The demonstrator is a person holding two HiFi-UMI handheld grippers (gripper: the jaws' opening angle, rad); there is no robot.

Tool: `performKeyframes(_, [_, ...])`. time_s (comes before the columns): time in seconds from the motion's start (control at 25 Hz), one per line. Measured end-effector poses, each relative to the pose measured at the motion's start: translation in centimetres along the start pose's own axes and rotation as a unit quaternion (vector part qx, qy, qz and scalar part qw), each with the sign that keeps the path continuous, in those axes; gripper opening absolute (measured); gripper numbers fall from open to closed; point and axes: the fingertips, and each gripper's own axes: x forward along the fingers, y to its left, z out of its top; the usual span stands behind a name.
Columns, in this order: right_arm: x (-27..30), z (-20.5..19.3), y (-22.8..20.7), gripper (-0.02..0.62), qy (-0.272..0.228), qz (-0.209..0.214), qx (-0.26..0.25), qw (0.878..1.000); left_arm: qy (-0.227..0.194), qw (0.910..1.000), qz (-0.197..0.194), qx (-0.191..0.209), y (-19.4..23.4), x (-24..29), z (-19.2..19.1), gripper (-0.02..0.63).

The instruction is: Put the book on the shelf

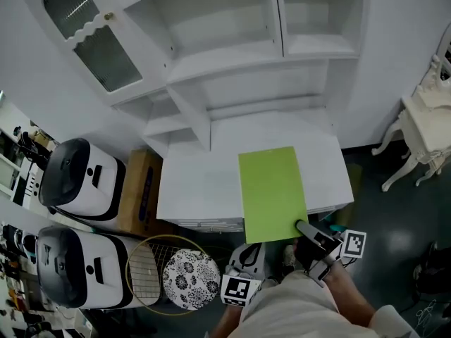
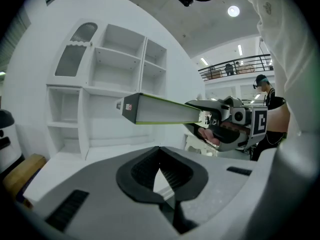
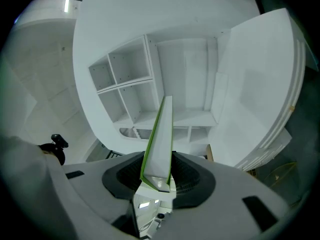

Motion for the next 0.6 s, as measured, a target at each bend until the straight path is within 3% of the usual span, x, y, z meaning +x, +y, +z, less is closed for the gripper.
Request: performKeyframes(0.6, [3.2,5.9,-1.1,0.160,0.029,-0.010,0.025,0.999,0.011,0.9994,0.029,-0.013,1.3,6.4,1.1,0.003])
